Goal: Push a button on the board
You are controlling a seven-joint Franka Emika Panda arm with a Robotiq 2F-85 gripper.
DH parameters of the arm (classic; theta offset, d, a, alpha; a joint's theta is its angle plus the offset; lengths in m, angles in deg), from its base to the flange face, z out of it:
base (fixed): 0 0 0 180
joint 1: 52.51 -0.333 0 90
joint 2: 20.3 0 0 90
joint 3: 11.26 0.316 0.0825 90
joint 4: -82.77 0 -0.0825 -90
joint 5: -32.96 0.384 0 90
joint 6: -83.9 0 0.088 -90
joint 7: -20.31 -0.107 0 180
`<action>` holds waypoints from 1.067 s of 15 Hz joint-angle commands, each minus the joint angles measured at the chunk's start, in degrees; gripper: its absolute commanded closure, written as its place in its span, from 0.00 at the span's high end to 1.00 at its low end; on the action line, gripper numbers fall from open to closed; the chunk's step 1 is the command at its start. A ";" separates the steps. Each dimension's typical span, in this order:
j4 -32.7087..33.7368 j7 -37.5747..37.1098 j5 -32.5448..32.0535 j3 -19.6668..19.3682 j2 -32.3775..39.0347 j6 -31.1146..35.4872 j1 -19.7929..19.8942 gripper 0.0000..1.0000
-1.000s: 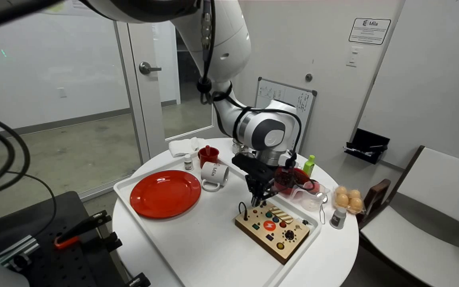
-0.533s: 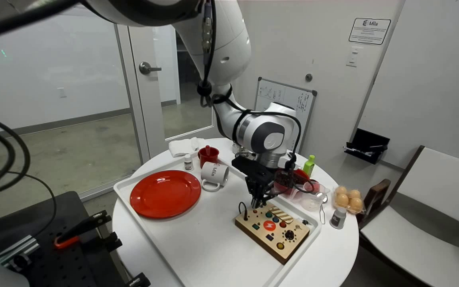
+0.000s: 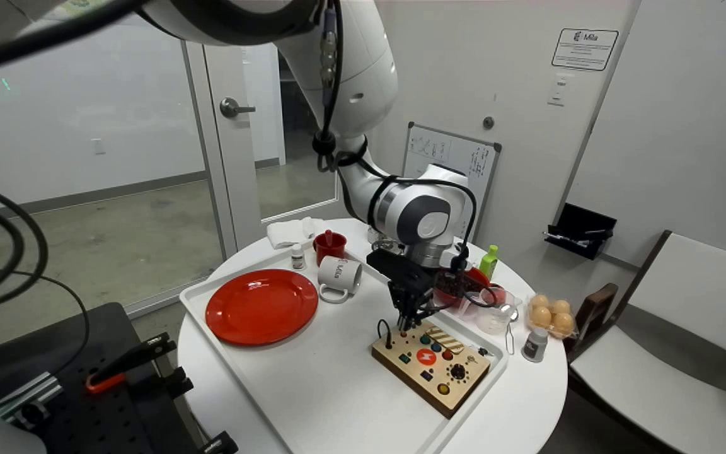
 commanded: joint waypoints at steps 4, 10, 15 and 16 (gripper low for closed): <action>3.27 -0.40 0.75 -0.12 2.36 -0.22 -0.05 0.00; 3.72 -0.64 0.88 -0.18 2.89 -0.11 0.13 0.00; 3.92 -0.63 1.03 0.06 3.52 -0.53 0.34 0.00; 4.08 -0.64 1.04 0.09 3.69 -0.61 0.33 0.00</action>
